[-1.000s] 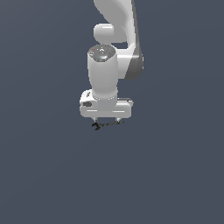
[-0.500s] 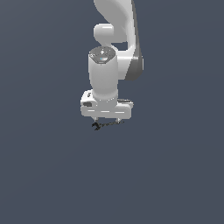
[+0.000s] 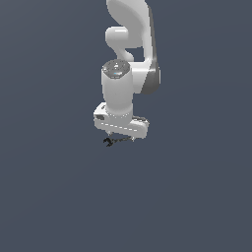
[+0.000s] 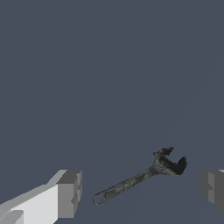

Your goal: Pick up the object and move it to a goal position.

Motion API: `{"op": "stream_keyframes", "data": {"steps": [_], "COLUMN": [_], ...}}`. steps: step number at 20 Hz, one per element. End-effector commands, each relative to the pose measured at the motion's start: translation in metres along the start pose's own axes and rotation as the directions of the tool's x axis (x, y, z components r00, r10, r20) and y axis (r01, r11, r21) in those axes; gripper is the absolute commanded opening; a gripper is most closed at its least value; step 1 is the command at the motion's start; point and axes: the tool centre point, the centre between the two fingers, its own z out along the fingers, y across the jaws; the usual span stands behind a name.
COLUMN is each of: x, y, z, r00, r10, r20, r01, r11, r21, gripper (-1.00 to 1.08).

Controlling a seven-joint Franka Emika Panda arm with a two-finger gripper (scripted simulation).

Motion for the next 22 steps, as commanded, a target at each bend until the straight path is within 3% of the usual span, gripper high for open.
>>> {"op": "stream_keyframes", "data": {"steps": [1, 6, 11, 16, 22], "x": [-0.004, -0.013, -0.022, -0.031, -0.043], "y": [0.0, 0.002, 0.003, 0.006, 0.01], "z": [0.007, 0.021, 0.035, 0.048, 0.064], "r00": [0.998, 0.978, 0.937, 0.878, 0.781], "r10": [0.068, 0.21, 0.348, 0.479, 0.624], "r20": [0.004, 0.012, 0.018, 0.021, 0.021], "r01": [-0.068, -0.21, -0.348, -0.479, -0.623], "r11": [0.998, 0.978, 0.938, 0.878, 0.782], "r21": [0.001, 0.0, -0.005, -0.012, -0.022], "gripper": [1.0, 1.0, 1.0, 1.0, 1.0]}}
